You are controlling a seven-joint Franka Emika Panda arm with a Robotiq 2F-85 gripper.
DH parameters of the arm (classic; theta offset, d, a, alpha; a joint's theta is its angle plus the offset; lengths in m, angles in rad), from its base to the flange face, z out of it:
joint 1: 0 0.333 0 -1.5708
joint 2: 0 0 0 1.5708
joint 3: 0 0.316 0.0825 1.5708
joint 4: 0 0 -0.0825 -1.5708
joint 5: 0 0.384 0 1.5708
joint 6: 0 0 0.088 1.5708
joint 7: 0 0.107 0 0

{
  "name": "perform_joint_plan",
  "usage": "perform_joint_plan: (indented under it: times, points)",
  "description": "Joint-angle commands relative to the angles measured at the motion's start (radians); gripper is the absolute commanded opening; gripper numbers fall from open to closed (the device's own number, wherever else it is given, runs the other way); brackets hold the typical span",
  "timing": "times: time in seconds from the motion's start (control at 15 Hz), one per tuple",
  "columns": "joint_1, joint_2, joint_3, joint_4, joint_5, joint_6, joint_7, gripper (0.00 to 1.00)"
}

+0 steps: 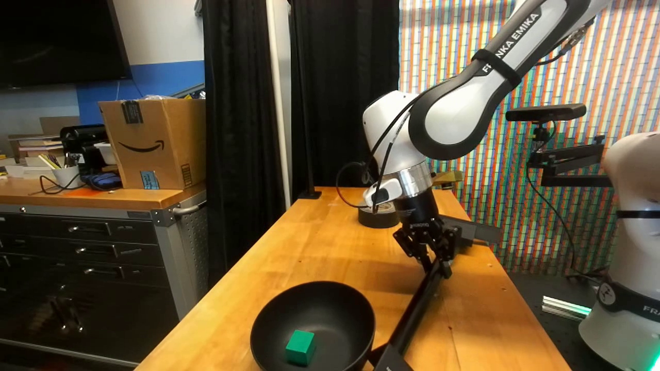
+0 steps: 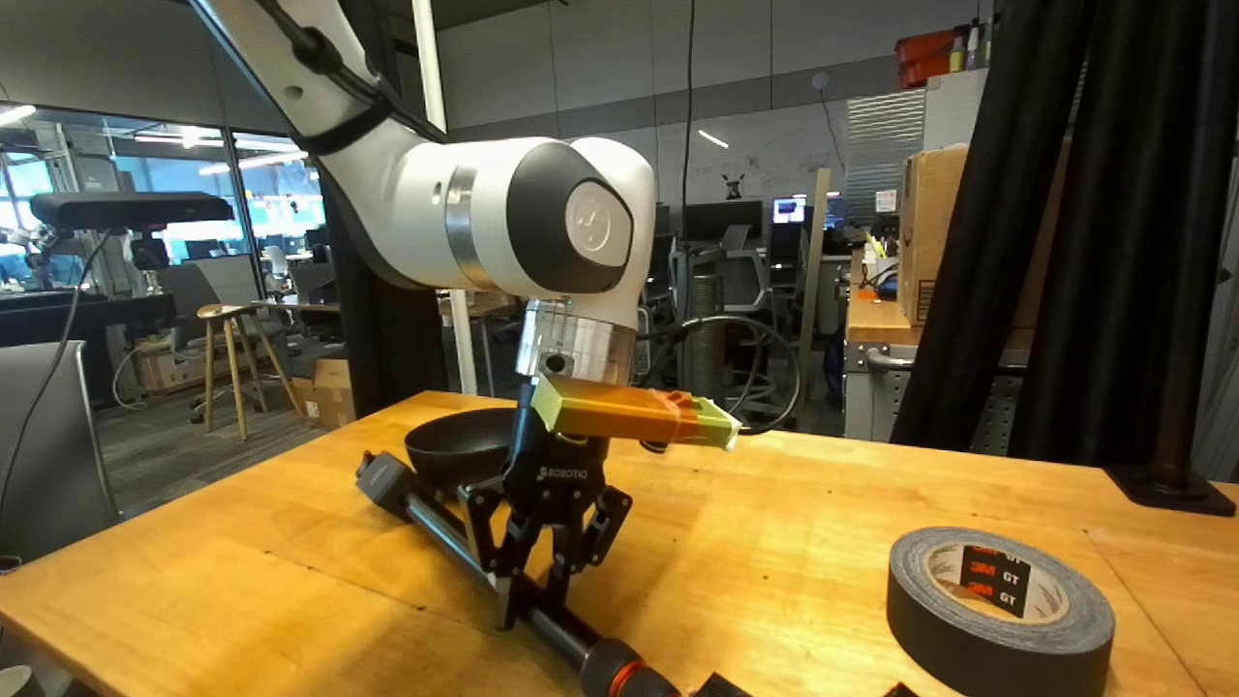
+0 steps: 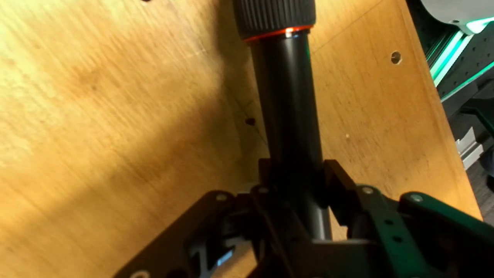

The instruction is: Move the black rod forward

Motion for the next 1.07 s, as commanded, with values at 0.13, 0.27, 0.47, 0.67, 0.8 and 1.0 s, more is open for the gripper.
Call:
perform_joint_plan:
  times: [0.13, 0.27, 0.47, 0.67, 0.8, 1.0]
  points:
    - [-0.034, 0.05, 0.016, 0.078, -0.028, -0.008, 0.02, 0.12]
    - [-0.04, 0.065, 0.015, 0.09, -0.029, -0.004, 0.018, 0.12]
    - [-0.045, 0.077, 0.017, 0.106, -0.024, -0.012, 0.015, 0.12]
    - [-0.05, 0.096, 0.016, 0.124, -0.029, -0.01, 0.013, 0.12]
    - [-0.052, 0.099, 0.016, 0.134, -0.025, -0.021, 0.009, 0.12]
    - [-0.06, 0.117, 0.014, 0.153, -0.027, -0.022, 0.004, 0.12]
